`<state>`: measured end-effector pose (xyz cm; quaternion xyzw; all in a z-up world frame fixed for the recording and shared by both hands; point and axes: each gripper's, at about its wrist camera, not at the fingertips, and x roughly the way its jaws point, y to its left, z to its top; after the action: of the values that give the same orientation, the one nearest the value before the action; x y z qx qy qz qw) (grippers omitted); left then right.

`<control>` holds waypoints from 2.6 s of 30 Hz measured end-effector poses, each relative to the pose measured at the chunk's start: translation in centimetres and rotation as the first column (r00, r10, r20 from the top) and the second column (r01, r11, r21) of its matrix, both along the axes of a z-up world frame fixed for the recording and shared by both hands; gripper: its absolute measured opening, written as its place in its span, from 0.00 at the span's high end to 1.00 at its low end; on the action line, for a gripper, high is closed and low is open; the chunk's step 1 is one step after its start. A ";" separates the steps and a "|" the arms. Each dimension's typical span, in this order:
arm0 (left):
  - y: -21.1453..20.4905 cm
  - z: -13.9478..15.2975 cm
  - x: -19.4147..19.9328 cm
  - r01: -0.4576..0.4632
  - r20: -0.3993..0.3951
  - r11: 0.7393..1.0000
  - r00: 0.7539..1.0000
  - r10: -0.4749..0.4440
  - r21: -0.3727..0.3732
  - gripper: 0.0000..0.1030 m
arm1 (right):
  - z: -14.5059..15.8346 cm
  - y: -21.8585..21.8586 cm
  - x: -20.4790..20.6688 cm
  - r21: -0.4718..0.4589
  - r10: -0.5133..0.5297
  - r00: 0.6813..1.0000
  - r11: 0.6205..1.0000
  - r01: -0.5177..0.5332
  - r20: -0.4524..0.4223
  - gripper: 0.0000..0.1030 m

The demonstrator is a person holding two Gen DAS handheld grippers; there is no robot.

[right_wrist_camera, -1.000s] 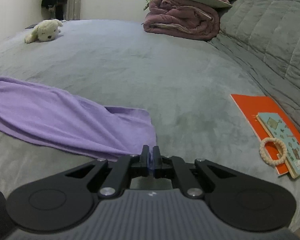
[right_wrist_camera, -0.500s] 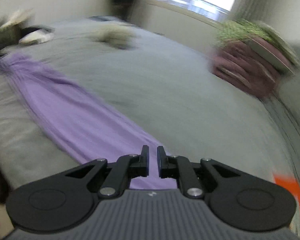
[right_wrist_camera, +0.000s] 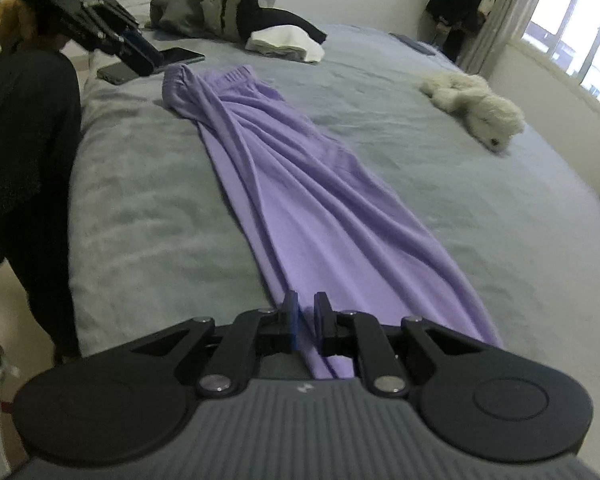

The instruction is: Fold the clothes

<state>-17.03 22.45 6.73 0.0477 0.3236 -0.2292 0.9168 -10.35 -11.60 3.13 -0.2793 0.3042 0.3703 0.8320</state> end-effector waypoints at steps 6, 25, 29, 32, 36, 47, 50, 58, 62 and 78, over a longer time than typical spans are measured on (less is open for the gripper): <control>-1.8 -1.0 -0.1 0.070 0.061 0.989 0.995 -0.078 0.130 0.70 | -0.4 1.2 0.4 -0.037 -0.016 1.000 0.999 0.016 0.002 0.87; -0.3 0.8 -0.4 0.000 0.175 0.999 0.985 -0.008 0.050 0.98 | 1.5 3.6 -0.9 -0.038 0.027 1.000 0.999 -0.027 0.006 0.86; 1.3 0.6 -0.4 -0.031 0.160 0.999 0.986 0.036 -0.033 0.97 | 2.5 7.1 -0.5 -0.038 0.080 0.995 0.996 -0.077 0.064 0.80; 2.2 0.2 -0.5 -0.057 0.142 0.996 0.988 0.067 -0.071 0.97 | 3.5 11.3 -0.3 -0.044 0.194 0.975 0.981 -0.190 0.108 0.40; 3.3 0.0 -1.0 -0.097 0.144 0.993 0.984 0.105 -0.064 0.97 | 4.3 17.5 0.7 -0.089 0.366 0.920 0.930 -0.356 0.141 0.38; 6.8 -0.9 -0.7 -0.162 0.107 0.982 0.979 0.172 -0.101 0.96 | 3.9 25.0 4.2 -0.231 0.497 0.865 0.851 -0.471 0.068 0.95; 6.6 -0.8 0.2 -0.142 0.103 0.983 0.983 0.154 -0.112 0.95 | 6.9 23.0 6.2 -0.092 0.376 0.919 0.926 -0.367 0.116 0.95; 2.5 -0.1 4.3 -0.009 0.108 0.998 0.994 0.015 -0.062 0.85 | 9.4 20.8 10.5 0.075 0.008 0.972 0.997 -0.026 0.236 0.95; 0.1 -0.1 6.9 0.078 0.074 0.994 0.995 -0.073 -0.073 0.85 | 8.5 21.3 10.2 0.121 -0.081 0.960 0.991 0.050 0.267 0.95; 0.3 -3.2 12.9 -0.110 -0.052 0.981 0.993 0.103 -0.157 0.87 | 7.1 20.7 9.1 0.283 -0.145 0.977 0.954 0.096 0.158 0.94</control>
<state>-4.18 22.72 3.57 -0.0482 0.3264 -0.2059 0.9213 -1.29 9.08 10.26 -0.1741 0.1916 0.3308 0.9075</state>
